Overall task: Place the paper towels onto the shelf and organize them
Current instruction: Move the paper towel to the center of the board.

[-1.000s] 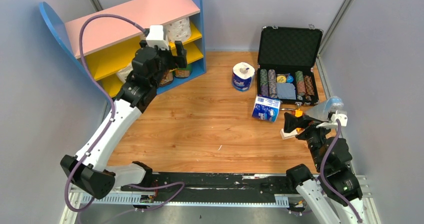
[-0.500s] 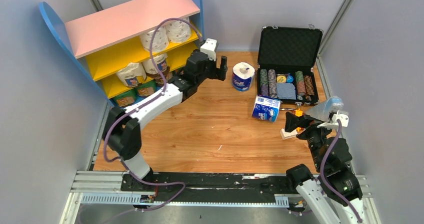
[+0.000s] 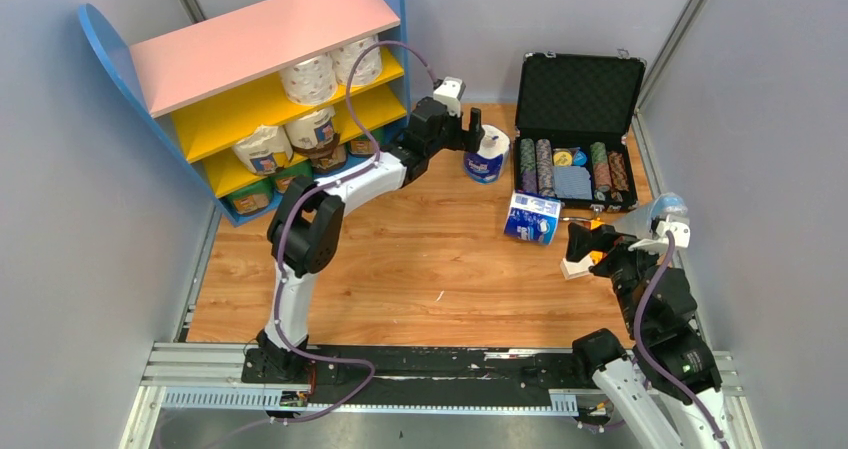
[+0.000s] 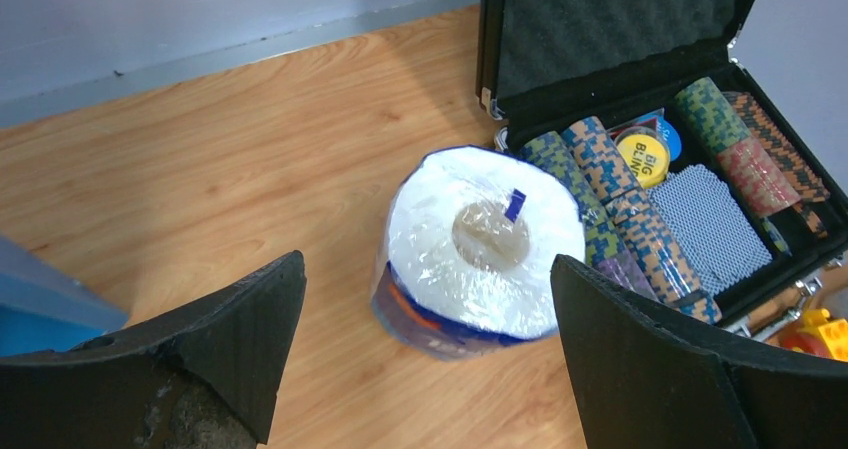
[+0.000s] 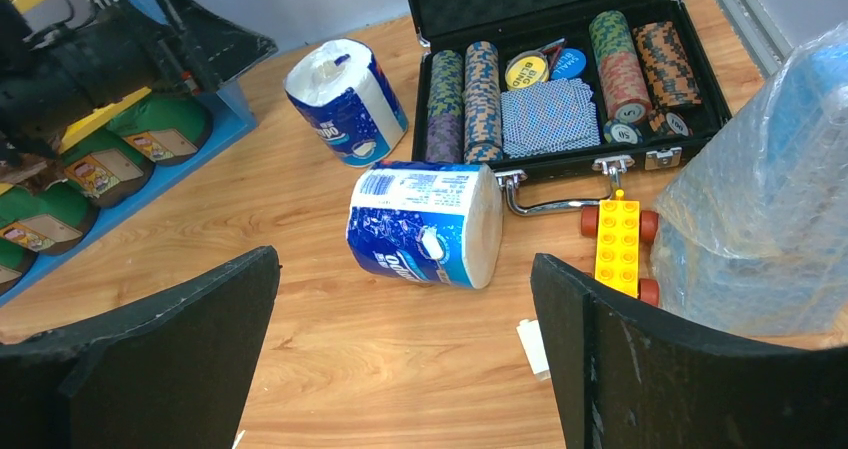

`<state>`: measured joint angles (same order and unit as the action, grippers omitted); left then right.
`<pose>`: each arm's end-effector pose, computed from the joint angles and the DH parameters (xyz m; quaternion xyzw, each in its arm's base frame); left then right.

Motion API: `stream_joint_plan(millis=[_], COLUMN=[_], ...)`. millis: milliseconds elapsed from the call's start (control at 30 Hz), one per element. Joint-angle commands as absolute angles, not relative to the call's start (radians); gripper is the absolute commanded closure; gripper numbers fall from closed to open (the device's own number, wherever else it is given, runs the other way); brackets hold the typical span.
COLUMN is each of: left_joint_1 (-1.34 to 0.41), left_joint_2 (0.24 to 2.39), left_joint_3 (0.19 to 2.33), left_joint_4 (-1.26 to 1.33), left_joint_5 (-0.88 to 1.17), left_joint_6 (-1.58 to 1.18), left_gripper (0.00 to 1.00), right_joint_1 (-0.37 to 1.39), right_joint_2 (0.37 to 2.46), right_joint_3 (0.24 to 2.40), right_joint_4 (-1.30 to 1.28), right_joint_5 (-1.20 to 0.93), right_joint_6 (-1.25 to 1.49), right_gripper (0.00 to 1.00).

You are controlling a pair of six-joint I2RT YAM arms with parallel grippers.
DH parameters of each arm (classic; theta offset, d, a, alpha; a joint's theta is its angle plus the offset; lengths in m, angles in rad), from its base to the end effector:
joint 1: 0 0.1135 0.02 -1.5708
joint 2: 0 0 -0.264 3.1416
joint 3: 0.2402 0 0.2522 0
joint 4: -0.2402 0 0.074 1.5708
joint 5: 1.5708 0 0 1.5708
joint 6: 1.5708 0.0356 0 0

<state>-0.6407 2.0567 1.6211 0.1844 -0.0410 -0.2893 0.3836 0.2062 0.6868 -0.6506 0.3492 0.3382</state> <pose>0.3992 -0.2958 0.2707 0.1257 0.7800 -0.2603 0.5550 0.0574 0.0100 0.3158 0.0948 0.7553 0.0999 0.6407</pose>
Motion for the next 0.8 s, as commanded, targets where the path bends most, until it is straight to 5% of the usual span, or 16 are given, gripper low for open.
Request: stream_joint_plan(millis=[0,367,767], left_joint_1=[-0.642,-0.64,-0.641], left_joint_2=[2.154,2.294,2.107], left_joint_3=[1.71,1.783,1.562], left_joint_4=[0.277,0.267,0.178], left_joint_5=[-0.039,-0.039,-0.085], left_joint_6=[-0.319,-0.408,-0.472], left_gripper=[0.01,0.07,0.34], right_joint_1=[0.383,0.382,0.383], right_joint_2=[0.215,0.213,0.165], right_joint_3=[0.689,0.686,0.689], right_joint_4=[-0.626,-0.623,-0.623], right_joint_5=[0.348,0.347,0.342], right_joint_6=[0.331,0.331,0.337], right_gripper=[0.0,0.0,0.0])
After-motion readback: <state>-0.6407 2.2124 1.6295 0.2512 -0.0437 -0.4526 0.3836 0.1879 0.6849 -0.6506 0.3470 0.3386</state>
